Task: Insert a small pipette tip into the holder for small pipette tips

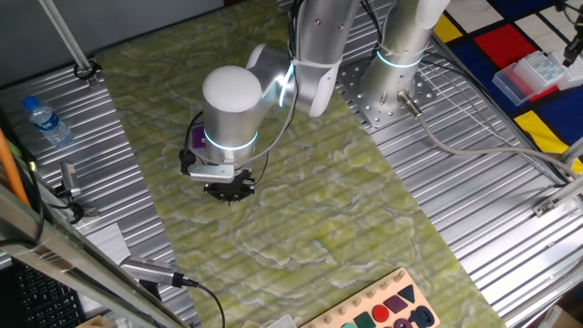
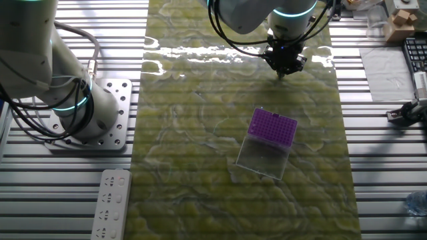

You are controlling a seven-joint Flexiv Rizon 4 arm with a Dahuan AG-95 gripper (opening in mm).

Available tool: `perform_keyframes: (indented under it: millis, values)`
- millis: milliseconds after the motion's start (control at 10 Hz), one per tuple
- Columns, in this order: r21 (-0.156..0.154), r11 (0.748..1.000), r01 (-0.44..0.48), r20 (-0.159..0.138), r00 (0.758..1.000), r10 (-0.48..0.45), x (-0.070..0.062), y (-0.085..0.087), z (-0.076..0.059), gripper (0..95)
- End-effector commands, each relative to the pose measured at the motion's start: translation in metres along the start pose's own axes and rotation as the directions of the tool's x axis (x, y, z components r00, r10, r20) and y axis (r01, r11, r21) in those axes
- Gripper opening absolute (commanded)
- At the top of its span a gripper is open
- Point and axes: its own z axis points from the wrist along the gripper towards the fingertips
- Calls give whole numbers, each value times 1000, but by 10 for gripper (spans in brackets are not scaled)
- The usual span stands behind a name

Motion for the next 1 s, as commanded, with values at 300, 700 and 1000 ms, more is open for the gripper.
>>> perform_keyframes:
  millis: [300,700,1000]
  values:
    - [-1,1000,6,2,1000,-6,2,2,-1,0]
    - [-6,1000,13,4,1000,-13,5,5,0,0]
    - [-4,1000,10,5,1000,-10,5,6,0,0]
